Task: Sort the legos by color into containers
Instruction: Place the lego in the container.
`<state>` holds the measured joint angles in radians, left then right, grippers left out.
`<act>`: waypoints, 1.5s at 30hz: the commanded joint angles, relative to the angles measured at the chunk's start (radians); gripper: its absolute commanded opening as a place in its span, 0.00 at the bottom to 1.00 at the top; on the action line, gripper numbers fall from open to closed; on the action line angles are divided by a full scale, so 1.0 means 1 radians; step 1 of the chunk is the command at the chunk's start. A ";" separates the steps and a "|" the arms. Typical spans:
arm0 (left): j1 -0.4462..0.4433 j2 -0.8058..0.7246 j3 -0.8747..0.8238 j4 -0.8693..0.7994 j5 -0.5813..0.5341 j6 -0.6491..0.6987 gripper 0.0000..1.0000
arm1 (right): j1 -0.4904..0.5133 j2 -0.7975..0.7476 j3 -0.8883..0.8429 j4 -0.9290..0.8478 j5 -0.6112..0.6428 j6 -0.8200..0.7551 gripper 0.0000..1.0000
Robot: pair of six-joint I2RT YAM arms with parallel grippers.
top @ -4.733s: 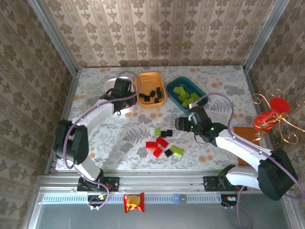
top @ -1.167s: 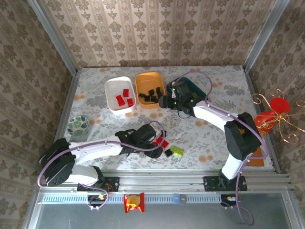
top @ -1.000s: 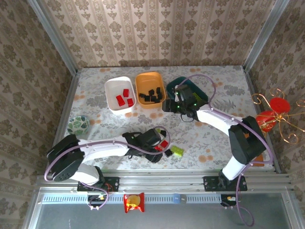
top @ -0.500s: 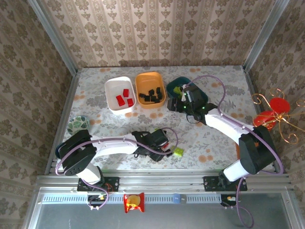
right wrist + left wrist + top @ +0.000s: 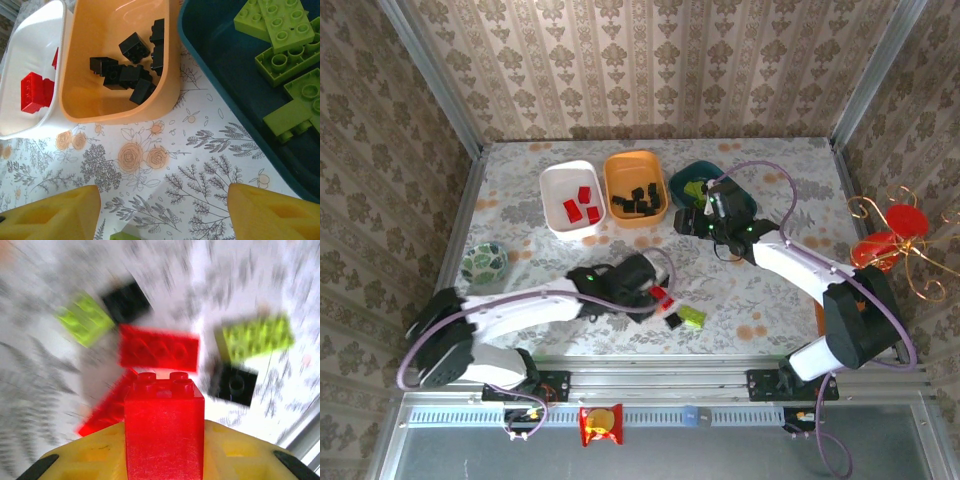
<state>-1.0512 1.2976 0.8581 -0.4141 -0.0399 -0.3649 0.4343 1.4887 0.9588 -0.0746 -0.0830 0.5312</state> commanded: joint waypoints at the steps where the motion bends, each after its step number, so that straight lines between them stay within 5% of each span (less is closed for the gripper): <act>1: 0.137 -0.101 0.006 0.045 -0.034 0.018 0.33 | -0.006 -0.019 -0.021 0.023 0.022 0.023 0.69; 7: 0.376 -0.043 0.101 0.124 -0.287 0.063 0.31 | -0.006 -0.006 -0.020 0.028 0.016 0.038 0.69; 12: 0.530 0.160 0.213 0.212 -0.250 0.075 0.32 | -0.006 -0.032 -0.029 0.010 0.017 0.036 0.69; 25: 0.624 0.524 0.487 0.141 -0.236 0.125 0.37 | -0.004 -0.149 -0.089 -0.019 -0.008 0.036 0.70; 29: 0.634 0.491 0.461 0.168 -0.212 0.100 0.68 | 0.011 -0.148 -0.102 -0.034 -0.026 0.027 0.71; 31: 0.634 0.460 0.454 0.172 -0.198 0.089 0.75 | 0.024 -0.143 -0.113 -0.036 -0.029 0.028 0.71; 40: 0.600 0.178 0.295 0.256 -0.055 -0.002 0.95 | 0.155 -0.052 -0.106 -0.054 0.016 -0.009 0.72; 45: 0.511 -0.016 0.125 0.282 -0.031 -0.039 1.00 | 0.233 0.052 -0.051 -0.053 0.035 -0.036 0.70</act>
<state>-0.5095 1.3487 1.0557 -0.1471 -0.1143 -0.3584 0.6361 1.4967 0.8566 -0.1066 -0.0818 0.5297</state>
